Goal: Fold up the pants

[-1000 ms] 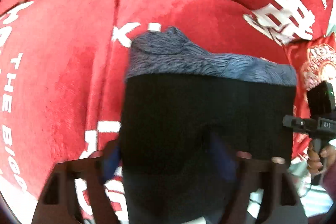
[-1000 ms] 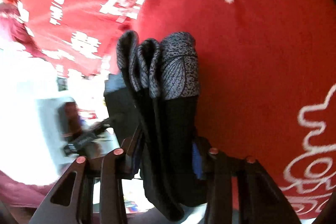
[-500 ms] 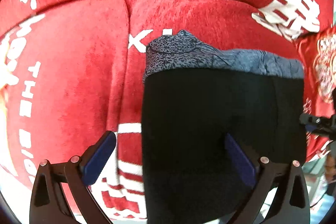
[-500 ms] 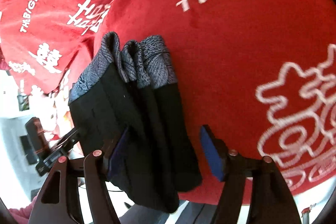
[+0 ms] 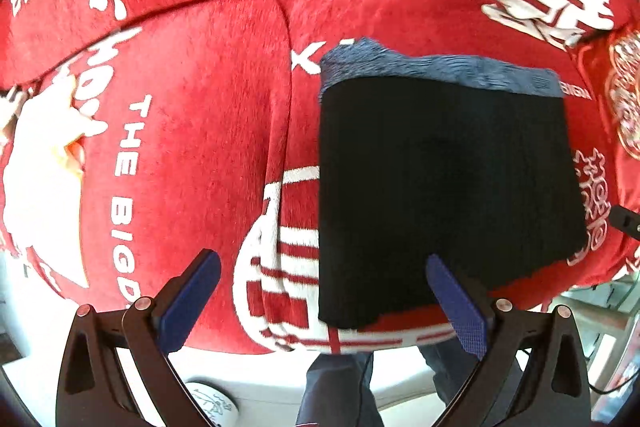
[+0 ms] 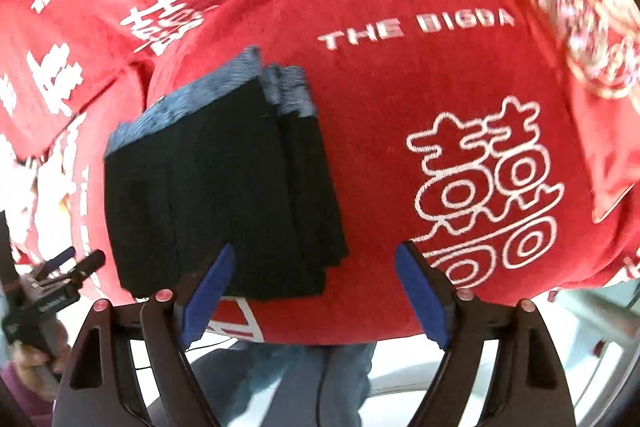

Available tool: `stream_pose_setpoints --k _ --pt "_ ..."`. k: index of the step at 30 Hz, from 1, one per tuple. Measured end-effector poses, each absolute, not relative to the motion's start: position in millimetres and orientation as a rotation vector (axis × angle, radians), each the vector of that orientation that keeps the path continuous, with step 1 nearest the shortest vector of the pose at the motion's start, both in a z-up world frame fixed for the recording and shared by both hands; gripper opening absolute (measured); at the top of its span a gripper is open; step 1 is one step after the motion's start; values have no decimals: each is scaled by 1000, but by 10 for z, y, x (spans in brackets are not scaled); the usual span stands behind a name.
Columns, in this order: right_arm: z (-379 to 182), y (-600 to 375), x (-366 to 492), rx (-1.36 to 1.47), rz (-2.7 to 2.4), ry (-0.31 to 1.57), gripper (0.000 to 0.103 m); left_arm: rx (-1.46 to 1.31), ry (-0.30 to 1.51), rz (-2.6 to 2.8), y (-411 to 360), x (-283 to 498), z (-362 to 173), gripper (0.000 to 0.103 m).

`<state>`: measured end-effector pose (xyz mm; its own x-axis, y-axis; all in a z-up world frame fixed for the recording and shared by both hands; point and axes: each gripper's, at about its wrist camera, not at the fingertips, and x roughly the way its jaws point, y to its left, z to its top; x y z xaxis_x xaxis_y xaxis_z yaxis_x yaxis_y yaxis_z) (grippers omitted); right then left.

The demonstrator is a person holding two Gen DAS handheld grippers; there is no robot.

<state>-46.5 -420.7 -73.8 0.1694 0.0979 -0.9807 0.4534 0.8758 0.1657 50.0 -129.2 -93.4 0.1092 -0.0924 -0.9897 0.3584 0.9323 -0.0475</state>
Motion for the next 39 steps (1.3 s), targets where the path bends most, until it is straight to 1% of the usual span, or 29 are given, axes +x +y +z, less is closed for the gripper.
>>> stream_pose_setpoints --k 1,2,12,20,25,31,39 --pt "-661 -4135 -471 455 -263 1386 98 233 1415 -341 -1301 462 -851 103" --pt "-596 -4089 -488 447 -255 1379 103 237 1405 -347 -1312 435 -778 103" --pt "-7 -3668 -631 464 -259 1358 103 300 1318 -368 -1326 206 -113 103" --pt "272 -3452 -680 384 -296 1353 103 291 1307 -359 -1305 167 129 103" --pt "342 -3431 -659 376 -270 1354 103 284 1300 -341 -1312 128 233 103" --pt "473 -3475 -691 331 -221 1368 103 290 1306 -310 -1446 9 326 103" --pt "574 -3646 -660 343 -209 1376 103 280 1281 -292 -1575 -54 558 103"
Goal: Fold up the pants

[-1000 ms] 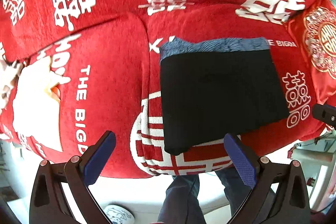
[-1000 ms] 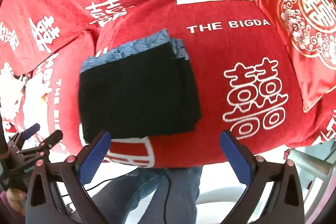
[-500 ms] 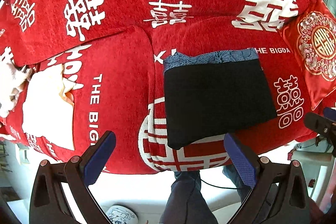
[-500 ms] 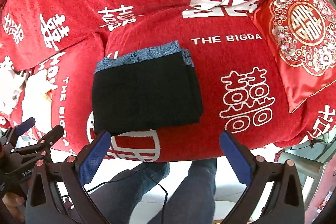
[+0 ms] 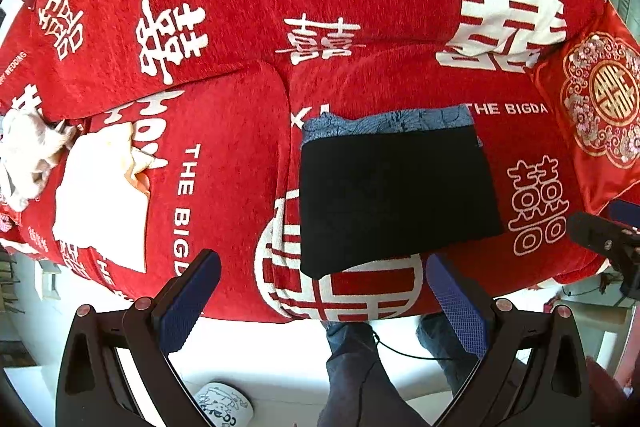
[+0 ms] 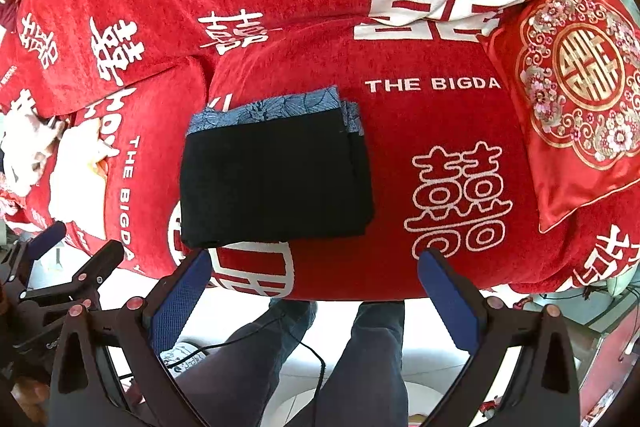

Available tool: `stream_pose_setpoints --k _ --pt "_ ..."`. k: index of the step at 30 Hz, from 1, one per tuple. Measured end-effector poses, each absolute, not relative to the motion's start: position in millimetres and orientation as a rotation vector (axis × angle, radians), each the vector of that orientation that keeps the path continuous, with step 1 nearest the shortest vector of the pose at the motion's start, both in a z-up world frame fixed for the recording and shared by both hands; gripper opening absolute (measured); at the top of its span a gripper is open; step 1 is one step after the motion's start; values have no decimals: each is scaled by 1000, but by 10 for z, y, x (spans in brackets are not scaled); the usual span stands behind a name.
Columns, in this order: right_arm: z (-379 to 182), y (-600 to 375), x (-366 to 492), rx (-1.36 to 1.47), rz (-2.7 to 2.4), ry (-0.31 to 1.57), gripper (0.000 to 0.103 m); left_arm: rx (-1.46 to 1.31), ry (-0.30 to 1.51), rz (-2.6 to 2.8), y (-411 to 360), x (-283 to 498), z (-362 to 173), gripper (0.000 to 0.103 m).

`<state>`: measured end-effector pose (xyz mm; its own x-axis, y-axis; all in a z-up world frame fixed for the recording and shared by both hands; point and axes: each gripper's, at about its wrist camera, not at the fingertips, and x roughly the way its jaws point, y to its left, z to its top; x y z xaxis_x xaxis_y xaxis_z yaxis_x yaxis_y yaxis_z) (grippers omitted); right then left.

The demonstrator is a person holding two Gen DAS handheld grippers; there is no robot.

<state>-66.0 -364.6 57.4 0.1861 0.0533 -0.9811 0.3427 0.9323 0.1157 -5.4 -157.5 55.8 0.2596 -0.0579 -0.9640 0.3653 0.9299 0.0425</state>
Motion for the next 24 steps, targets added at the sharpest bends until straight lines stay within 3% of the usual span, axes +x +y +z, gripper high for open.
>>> stream_pose_setpoints --k 24 --pt "559 -3566 -552 292 -175 1402 103 265 1282 -281 -1555 -23 577 103"
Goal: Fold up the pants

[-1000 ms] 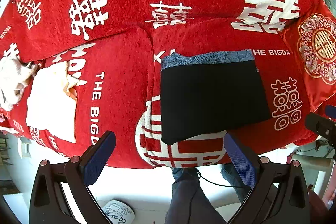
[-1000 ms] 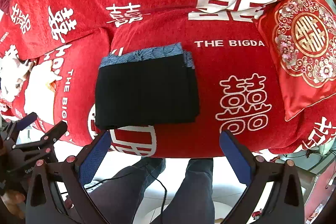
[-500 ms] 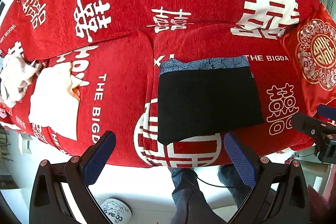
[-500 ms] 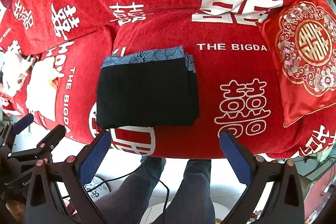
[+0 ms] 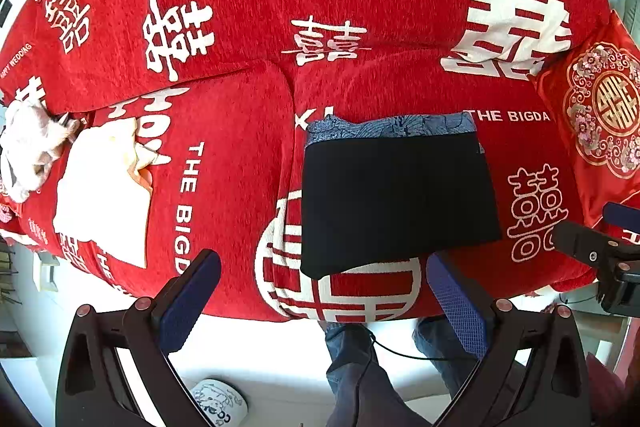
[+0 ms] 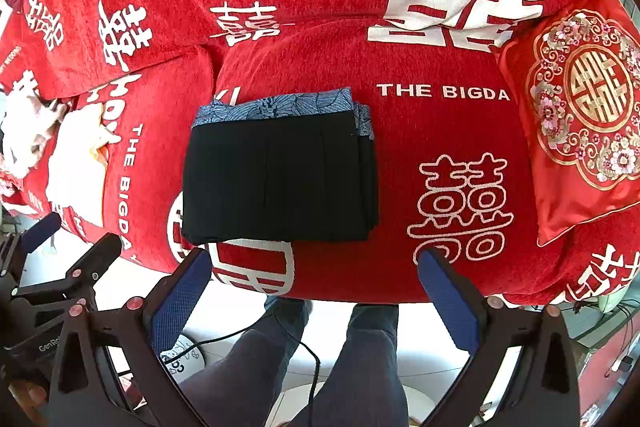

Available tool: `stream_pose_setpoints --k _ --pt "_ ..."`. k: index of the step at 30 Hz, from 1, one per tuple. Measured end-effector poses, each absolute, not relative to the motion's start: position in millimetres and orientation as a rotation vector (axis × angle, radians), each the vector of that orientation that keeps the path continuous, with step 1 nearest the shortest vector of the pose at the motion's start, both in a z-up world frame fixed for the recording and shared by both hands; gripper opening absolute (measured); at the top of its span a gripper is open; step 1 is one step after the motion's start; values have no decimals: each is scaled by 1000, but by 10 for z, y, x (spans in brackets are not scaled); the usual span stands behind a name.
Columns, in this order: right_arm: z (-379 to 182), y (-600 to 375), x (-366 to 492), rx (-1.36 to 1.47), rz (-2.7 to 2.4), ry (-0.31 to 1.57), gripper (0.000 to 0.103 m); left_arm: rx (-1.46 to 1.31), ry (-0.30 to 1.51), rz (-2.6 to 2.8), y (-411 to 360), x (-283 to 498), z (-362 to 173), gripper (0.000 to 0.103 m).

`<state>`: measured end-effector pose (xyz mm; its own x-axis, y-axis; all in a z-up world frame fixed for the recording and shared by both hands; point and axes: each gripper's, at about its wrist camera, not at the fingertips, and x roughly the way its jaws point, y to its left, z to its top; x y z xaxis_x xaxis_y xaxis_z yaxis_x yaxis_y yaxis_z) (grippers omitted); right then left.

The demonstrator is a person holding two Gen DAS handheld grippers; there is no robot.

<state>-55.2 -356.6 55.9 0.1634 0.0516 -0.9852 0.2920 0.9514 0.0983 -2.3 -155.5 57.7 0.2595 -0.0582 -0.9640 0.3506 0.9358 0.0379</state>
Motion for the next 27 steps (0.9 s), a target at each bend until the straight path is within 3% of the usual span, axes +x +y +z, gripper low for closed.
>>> stream_pose_setpoints --k 27 --pt "632 -3583 -588 286 -175 1391 103 290 1252 -304 -1622 -104 657 103"
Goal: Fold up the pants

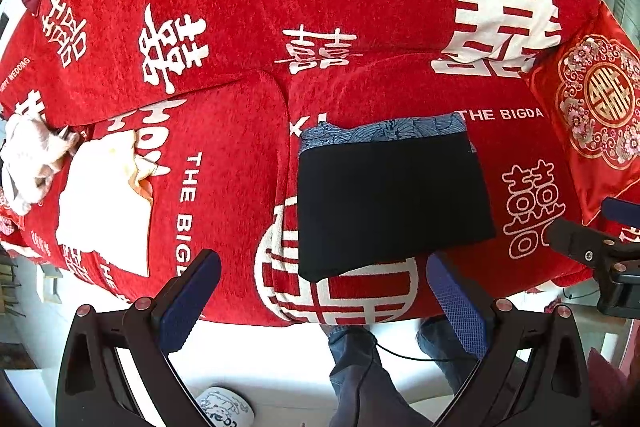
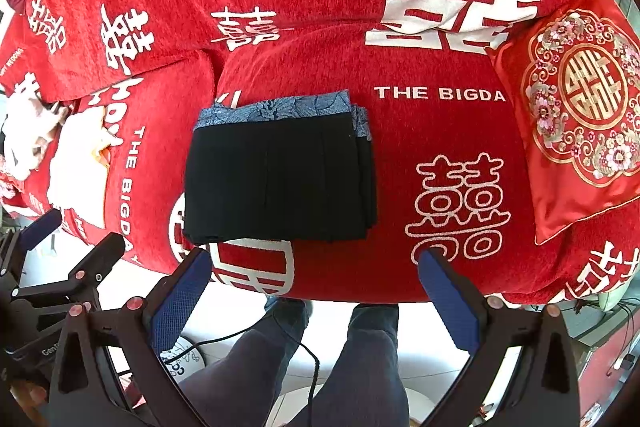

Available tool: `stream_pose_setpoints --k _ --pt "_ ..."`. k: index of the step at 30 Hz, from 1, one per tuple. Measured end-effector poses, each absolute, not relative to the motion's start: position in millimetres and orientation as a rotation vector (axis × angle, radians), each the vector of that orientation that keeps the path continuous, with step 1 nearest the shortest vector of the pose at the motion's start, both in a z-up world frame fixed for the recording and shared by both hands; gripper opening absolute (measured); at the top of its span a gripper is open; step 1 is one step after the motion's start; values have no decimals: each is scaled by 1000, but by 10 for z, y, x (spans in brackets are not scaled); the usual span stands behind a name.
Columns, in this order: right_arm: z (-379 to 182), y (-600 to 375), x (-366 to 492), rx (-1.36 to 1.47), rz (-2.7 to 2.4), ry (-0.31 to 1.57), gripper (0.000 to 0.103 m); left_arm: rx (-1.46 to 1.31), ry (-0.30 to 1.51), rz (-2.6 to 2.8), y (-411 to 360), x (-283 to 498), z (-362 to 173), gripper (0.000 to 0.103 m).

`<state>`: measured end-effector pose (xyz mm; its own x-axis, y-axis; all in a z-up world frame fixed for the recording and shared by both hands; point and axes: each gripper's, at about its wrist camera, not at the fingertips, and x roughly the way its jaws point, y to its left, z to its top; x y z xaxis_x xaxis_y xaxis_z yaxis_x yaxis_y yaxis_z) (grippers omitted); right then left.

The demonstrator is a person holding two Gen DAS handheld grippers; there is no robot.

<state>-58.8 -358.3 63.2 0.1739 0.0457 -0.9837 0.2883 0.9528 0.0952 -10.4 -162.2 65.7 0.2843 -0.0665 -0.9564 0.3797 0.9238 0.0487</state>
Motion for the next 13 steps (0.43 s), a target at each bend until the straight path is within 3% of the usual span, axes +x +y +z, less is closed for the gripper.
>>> stream_pose_setpoints --k 13 --pt "625 -3526 -670 294 -181 1389 103 284 1233 -313 -1628 -158 701 103"
